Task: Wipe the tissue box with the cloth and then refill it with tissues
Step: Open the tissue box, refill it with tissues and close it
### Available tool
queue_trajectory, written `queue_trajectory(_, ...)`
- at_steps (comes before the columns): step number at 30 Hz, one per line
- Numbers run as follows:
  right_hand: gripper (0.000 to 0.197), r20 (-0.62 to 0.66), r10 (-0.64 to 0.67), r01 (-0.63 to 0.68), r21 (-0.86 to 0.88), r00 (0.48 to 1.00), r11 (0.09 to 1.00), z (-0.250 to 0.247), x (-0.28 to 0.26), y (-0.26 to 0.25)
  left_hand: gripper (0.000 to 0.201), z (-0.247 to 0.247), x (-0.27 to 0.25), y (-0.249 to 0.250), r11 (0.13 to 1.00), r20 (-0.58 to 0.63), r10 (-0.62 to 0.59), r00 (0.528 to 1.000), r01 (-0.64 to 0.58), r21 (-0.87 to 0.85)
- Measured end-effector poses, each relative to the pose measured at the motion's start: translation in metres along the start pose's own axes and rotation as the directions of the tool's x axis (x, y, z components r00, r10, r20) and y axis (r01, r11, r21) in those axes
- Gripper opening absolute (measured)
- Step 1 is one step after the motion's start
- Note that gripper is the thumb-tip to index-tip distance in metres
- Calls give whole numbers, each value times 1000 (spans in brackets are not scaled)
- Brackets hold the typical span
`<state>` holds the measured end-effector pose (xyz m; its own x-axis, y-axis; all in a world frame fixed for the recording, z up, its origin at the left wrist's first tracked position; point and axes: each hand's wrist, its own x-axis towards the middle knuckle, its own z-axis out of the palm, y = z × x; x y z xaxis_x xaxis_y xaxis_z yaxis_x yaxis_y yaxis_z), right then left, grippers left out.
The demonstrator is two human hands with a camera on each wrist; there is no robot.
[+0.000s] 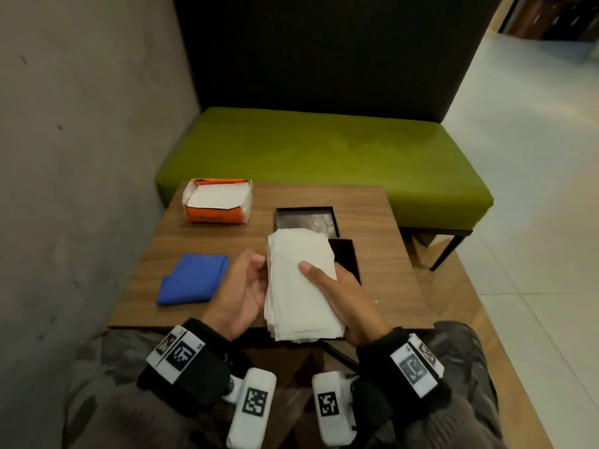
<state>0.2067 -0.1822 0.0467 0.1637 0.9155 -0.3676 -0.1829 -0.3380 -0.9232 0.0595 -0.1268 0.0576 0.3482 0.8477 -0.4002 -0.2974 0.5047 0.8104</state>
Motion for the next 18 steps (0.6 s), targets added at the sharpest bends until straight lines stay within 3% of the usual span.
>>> queue_trajectory(3,39,-75,-84,79,-68,994,995,1,-8,6,43,2,-9,-15,999,11,1,1000,-1,37)
queue_trajectory(6,53,-34,-114,113,-39,993,993,5,-14,9,52,6,-20,-18,997,128,-68,989,72,-24)
queue_trajectory(9,47,-32,-161,158,-97,986,983,12,-20,10,50,8,-27,-17,996,152,-94,984,91,26)
queue_trajectory(14,38,-115,-209,187,-179,971,966,11,-26,7,43,2,-28,-16,944,-12,94,995,-86,319)
queue_trajectory(18,56,-109,-119,114,-49,987,992,19,-28,10,34,5,-33,-23,924,-20,158,987,-141,356)
